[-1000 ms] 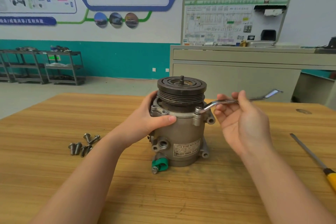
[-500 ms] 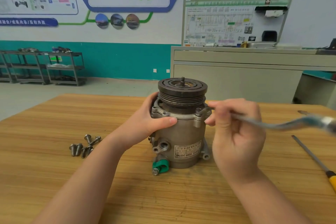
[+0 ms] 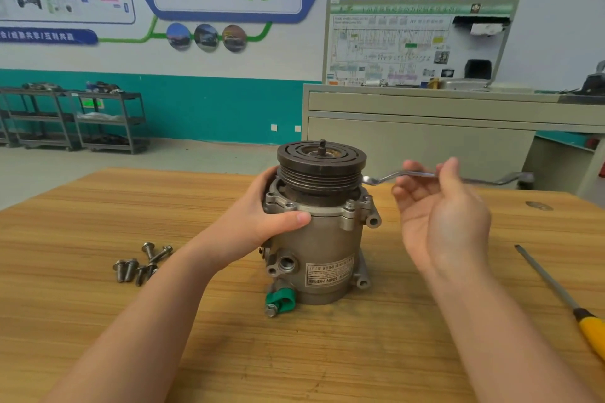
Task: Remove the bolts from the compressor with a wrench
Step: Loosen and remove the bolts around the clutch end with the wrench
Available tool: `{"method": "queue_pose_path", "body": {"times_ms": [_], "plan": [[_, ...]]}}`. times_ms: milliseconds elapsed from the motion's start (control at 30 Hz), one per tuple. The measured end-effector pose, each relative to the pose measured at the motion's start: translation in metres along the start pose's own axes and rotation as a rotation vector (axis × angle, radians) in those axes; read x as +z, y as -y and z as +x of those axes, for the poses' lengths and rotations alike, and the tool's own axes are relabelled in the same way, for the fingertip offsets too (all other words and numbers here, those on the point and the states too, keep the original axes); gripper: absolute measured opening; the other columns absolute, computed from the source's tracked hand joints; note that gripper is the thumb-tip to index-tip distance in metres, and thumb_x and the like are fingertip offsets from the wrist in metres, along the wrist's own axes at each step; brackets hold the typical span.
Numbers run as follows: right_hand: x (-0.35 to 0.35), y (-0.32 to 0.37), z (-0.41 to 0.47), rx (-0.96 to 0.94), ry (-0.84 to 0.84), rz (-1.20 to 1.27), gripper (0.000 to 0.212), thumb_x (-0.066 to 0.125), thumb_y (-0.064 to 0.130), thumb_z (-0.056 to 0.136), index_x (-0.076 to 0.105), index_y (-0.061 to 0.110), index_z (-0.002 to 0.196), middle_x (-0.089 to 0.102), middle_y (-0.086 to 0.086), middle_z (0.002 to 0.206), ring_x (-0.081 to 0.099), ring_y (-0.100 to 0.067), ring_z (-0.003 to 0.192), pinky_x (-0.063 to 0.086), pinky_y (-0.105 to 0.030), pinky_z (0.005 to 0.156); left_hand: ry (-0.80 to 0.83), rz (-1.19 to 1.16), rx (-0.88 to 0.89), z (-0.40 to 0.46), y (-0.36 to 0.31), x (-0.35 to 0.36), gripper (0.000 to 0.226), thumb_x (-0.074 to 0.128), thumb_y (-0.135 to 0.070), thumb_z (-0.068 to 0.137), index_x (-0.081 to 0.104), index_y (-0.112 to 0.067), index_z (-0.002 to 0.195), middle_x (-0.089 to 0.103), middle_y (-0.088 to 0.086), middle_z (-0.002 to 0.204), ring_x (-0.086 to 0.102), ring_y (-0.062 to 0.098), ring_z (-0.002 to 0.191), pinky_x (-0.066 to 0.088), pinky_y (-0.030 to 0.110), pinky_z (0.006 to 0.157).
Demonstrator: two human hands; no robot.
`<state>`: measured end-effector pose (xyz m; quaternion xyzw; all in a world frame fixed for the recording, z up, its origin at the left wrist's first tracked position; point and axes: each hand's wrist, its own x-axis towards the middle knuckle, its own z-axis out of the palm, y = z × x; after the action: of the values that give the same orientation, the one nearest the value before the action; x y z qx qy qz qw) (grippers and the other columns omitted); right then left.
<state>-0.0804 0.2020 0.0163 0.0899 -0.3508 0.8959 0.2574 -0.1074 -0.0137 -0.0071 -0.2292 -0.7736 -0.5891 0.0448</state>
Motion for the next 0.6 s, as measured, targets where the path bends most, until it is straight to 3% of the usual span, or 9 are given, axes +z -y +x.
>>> {"method": "queue_pose_path", "body": {"times_ms": [167,400,500,600], "plan": [[0.002,0.003,-0.017,-0.445,0.074,-0.325,0.013,0.041,0.027,0.103,0.041,0.021,0.092,0.069,-0.006,0.07,0.062,-0.017,0.047,0.051,-0.025,0.049,0.004,0.037,0.008,0.0,0.001,0.0,0.104,0.077,-0.06,0.053,0.03,-0.039,0.143,0.052,-0.026,0.127,0.056,-0.015,0.104,0.049,0.007,0.078],[0.007,-0.009,-0.038,-0.78,0.353,-0.587,0.005,0.048,0.043,0.099,0.049,0.045,0.094,0.066,0.001,0.079,0.066,-0.011,0.058,0.053,-0.027,0.056,0.014,0.043,0.003,0.0,0.002,-0.001,0.105,0.078,-0.059,0.054,0.029,-0.039,0.144,0.052,-0.025,0.128,0.056,-0.014,0.105,0.049,0.008,0.078],[0.004,-0.013,-0.041,-0.905,0.405,-0.715,0.014,0.045,0.036,0.101,0.051,0.028,0.092,0.06,0.004,0.074,0.063,-0.01,0.061,0.052,-0.03,0.057,0.02,0.035,0.002,0.001,0.002,-0.001,0.097,0.081,-0.052,0.06,0.03,-0.04,0.142,0.053,-0.025,0.126,0.057,-0.014,0.104,0.049,0.007,0.076],[0.007,-0.018,-0.043,-1.031,0.422,-0.832,0.017,0.049,0.028,0.1,0.055,0.015,0.091,0.059,-0.001,0.071,0.059,-0.016,0.059,0.047,-0.022,0.059,0.017,0.037,-0.001,-0.001,0.002,-0.002,0.089,0.081,-0.056,0.055,0.035,-0.047,0.131,0.059,-0.028,0.119,0.058,-0.011,0.105,0.048,0.006,0.075]]}}
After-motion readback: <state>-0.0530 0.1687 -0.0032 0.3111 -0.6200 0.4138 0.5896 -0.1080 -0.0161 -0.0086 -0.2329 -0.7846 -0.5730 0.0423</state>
